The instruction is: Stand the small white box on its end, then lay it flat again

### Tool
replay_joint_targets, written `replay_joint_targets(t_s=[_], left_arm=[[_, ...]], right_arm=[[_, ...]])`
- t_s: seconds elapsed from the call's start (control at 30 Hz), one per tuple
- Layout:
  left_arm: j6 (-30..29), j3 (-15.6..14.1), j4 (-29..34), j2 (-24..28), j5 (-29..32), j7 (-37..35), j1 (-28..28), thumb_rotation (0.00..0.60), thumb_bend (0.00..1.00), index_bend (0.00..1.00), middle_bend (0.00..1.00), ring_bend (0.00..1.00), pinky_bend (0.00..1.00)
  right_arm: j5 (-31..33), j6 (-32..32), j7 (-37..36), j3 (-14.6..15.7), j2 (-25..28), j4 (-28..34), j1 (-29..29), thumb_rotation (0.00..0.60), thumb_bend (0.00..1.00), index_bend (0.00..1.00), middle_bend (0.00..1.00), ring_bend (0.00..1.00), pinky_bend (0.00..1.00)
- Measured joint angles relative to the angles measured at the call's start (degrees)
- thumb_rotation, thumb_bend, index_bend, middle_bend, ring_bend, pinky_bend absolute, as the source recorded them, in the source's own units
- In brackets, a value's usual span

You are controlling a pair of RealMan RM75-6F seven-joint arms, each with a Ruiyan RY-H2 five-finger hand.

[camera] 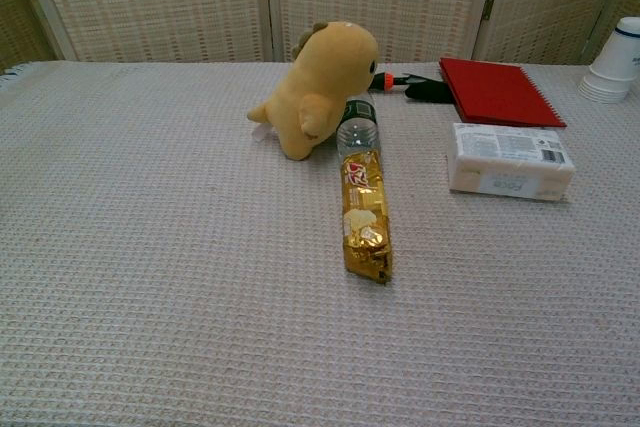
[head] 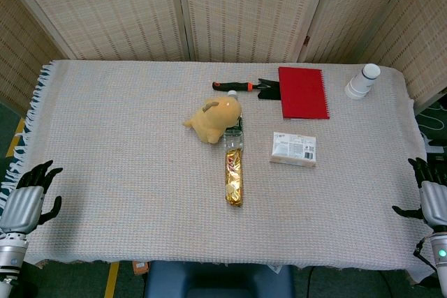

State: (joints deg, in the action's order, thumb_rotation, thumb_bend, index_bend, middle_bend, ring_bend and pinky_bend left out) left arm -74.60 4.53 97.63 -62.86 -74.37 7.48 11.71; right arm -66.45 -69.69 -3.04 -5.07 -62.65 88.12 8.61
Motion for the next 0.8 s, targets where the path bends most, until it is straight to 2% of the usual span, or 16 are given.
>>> replay_joint_targets(t_s=[0.5, 0.63, 0.8], left_arm=[[-1.47, -0.43, 1.54, 0.62, -2.04, -0.62, -0.46, 0.6, 0.49, 0.16, 0.0, 0.0, 0.1], [-1.64, -0.64, 1.91, 1.06, -3.08, -1.66, -0.54, 0.6, 0.49, 0.16, 0.0, 0.0, 0.1], [-2.56, -1.04, 2.36, 1.78, -4.86, -3.08, -0.95, 0.6, 0.49, 0.16, 0.0, 0.0, 0.1]], right_arm=[[-0.42, 1.83, 0.33, -0.92, 1.28, 2.07, 0.8, 0.6, 0.0, 0.0, 0.0, 0.0, 0.0], [-0.52, 5.36, 1.31, -2.62, 1.04, 3.04, 4.55, 0.6, 0.0, 0.0, 0.0, 0.0, 0.0], [2.08, 11.7, 6.7, -6.12, -1.23, 4.21, 13.15, 0.6, 0.0, 0.0, 0.0, 0.0, 0.0]])
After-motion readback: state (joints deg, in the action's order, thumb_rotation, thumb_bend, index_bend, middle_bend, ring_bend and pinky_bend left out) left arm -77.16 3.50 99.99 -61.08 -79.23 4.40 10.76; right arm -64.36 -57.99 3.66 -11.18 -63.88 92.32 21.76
